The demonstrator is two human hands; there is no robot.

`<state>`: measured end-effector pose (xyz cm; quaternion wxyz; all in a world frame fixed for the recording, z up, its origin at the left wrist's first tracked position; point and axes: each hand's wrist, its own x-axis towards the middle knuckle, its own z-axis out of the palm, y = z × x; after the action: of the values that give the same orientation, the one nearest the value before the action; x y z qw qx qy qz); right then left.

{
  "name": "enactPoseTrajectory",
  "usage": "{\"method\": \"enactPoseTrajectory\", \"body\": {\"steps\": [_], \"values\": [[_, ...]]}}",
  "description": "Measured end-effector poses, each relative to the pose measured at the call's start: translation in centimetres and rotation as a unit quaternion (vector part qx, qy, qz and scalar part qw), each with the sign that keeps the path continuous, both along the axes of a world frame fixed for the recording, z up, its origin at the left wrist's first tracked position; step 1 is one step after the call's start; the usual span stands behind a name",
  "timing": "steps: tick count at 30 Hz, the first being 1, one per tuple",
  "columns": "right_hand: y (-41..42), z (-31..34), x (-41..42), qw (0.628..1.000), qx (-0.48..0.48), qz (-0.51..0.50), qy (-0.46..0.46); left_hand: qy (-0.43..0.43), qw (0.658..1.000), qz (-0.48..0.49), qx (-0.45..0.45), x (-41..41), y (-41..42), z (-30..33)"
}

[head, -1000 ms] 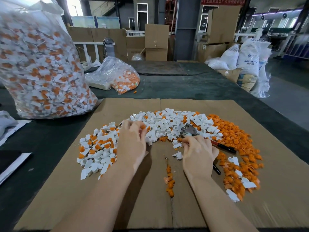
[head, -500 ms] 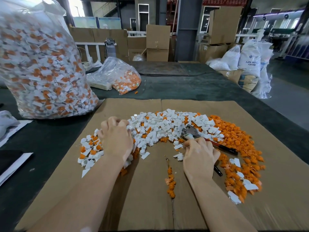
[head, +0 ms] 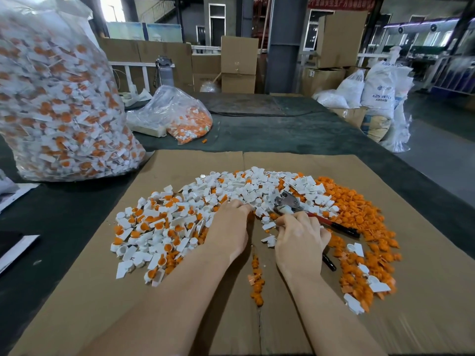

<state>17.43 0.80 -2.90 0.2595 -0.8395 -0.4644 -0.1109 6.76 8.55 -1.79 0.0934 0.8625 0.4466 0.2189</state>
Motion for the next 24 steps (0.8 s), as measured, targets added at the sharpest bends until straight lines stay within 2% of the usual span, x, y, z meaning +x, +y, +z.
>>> {"method": "enactPoseTrajectory", "body": {"steps": [4, 10, 14, 16, 19, 24], "values": [[0.0, 0.0, -0.1, 1.0, 0.017, 0.002, 0.007, -0.054, 0.998, 0.003, -0.035, 0.1, -0.1, 0.0], [0.0, 0.0, 0.0, 1.0, 0.015, 0.018, 0.019, -0.053, 0.995, -0.02, -0.076, 0.3, -0.6, 0.4], [-0.1, 0.1, -0.2, 0.995, 0.066, 0.065, 0.038, -0.128, 0.985, 0.001, -0.117, 0.4, -1.2, 0.7], [-0.2, 0.1, -0.3, 0.99, 0.096, 0.096, 0.042, -0.185, 0.971, 0.016, -0.151, 0.4, -1.4, 0.9], [-0.2, 0.1, -0.3, 0.988, 0.092, 0.118, 0.04, -0.243, 0.948, 0.021, -0.206, 0.4, -1.6, 1.2], [-0.3, 0.2, -0.3, 0.988, 0.086, 0.12, 0.046, -0.235, 0.948, 0.013, -0.213, 0.3, -1.7, 1.3]]}}
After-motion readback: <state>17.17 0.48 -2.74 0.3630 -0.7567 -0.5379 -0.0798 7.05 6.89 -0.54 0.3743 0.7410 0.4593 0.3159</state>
